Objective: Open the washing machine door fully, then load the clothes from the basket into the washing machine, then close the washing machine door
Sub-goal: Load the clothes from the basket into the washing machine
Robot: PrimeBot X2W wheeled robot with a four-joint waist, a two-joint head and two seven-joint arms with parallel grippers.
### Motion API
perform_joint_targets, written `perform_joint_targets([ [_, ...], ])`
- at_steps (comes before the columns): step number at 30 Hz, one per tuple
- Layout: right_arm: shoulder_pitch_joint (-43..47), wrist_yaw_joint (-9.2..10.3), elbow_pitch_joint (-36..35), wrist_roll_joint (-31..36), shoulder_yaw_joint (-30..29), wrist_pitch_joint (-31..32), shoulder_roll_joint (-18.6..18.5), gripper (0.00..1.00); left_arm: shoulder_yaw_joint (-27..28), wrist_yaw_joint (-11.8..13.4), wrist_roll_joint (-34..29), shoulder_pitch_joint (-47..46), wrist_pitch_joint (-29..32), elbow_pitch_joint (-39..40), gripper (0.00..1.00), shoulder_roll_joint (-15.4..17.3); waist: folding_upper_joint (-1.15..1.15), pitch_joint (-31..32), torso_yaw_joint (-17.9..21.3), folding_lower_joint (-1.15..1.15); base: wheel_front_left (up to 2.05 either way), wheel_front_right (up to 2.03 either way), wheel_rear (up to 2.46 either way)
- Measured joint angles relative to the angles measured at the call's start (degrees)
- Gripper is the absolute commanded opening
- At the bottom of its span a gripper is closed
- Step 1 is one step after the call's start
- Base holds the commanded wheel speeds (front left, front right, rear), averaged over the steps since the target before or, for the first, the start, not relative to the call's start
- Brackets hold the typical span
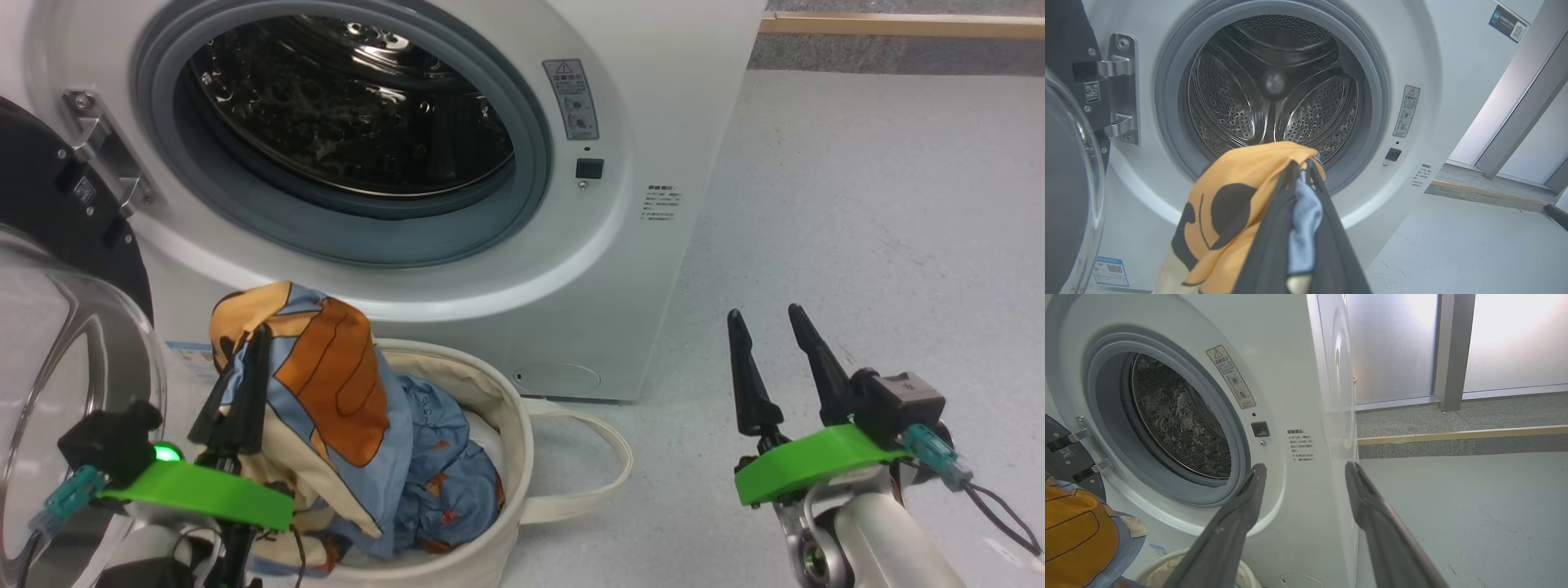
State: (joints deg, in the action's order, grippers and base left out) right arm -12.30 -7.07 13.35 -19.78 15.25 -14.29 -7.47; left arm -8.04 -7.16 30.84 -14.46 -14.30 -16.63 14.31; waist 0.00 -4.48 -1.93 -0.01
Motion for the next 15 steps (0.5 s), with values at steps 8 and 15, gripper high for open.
perform_joint_targets([
  [8, 0.00, 0.00, 0.33, -0.53, 0.75, -0.01, 0.01, 1.00, 1.71, 0.00, 0.62, -0.49, 0.00, -0.57, 0.00, -0.03, 0.00, 0.03, 1.03, 0.01, 0.00, 0.00, 0.00],
  [15, -0.13, 0.00, 0.32, -0.48, 1.03, -0.01, 0.02, 1.00, 1.38, 0.00, 2.27, -10.43, 0.00, -3.20, 0.00, 3.28, 0.00, -1.88, 3.85, 0.01, 0.00, 0.00, 0.00],
])
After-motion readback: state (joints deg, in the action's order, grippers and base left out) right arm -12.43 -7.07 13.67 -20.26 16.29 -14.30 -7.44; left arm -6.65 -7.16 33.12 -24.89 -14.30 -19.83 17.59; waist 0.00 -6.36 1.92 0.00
